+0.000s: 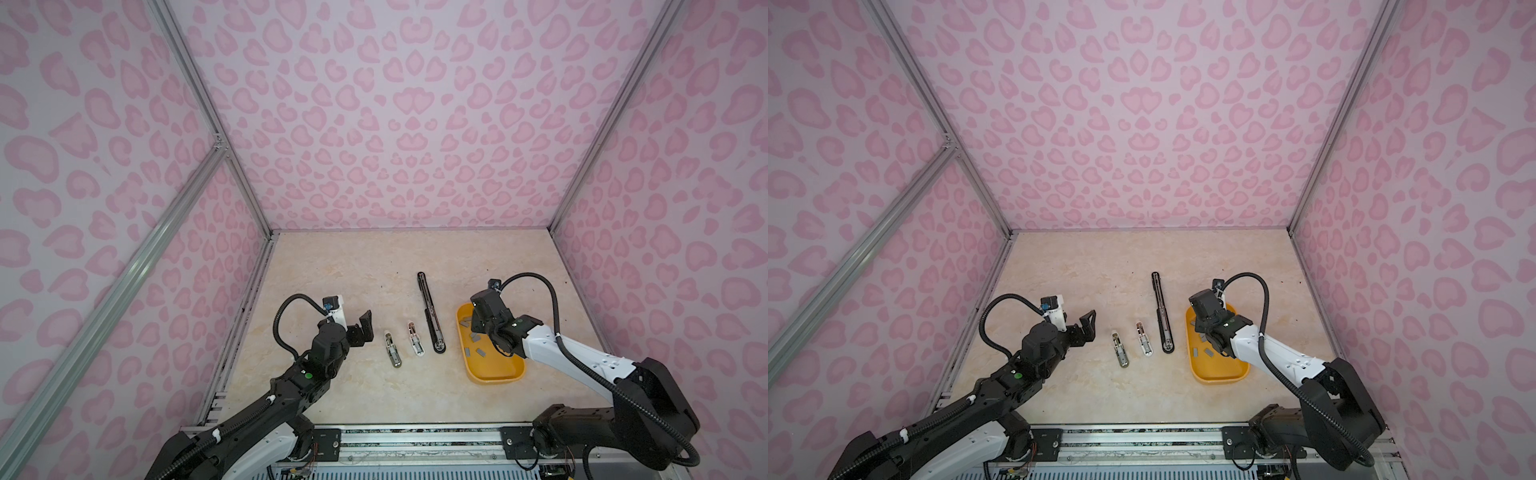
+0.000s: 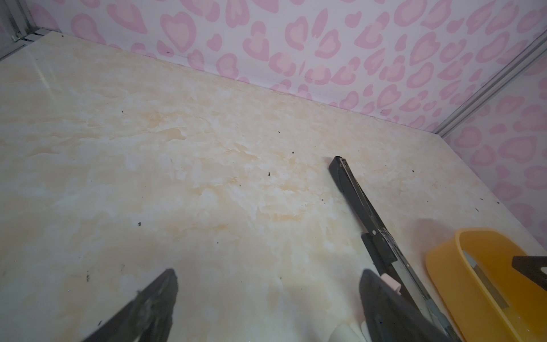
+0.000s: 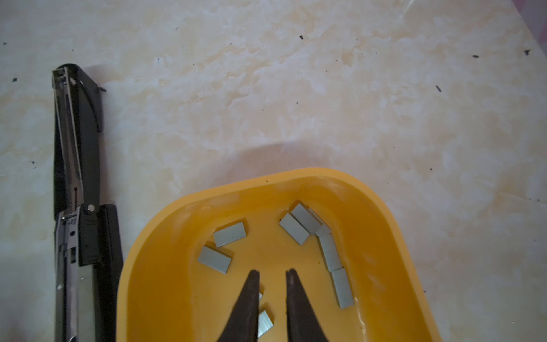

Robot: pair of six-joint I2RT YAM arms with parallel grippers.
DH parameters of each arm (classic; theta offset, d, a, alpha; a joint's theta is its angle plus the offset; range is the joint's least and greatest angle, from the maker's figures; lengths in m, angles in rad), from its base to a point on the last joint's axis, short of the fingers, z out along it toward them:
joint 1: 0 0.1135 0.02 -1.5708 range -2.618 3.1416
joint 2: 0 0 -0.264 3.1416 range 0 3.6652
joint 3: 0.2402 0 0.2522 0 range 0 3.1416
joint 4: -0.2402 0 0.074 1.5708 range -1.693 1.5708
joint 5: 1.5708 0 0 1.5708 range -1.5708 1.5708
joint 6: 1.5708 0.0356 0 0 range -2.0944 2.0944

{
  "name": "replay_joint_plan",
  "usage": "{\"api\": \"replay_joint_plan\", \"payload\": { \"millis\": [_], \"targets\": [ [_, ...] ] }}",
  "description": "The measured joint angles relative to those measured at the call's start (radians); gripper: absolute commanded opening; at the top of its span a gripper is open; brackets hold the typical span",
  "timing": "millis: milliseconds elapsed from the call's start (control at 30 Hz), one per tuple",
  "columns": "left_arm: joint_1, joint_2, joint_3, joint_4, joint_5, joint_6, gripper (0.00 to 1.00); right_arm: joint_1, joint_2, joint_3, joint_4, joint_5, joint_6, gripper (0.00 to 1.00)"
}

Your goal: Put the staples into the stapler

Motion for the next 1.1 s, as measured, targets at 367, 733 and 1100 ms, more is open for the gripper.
{"api": "replay_joint_plan", "payload": {
  "millis": [367,733,1100],
  "targets": [
    [0.0,0.008,0.015,0.0,0.008,0.01,0.97,-0.064,0.011,-0.009,-0.005,-0.02,0.024,0.18],
    [0.0,0.016,0.027,-0.016,0.008,0.014,0.97,-0.12,0.087,0.0,-0.034,-0.035,0.048,0.18],
    [0.0,0.014,0.032,-0.019,0.011,0.013,0.97,-0.154,0.175,0.024,-0.042,-0.05,0.058,0.23]
  ]
}}
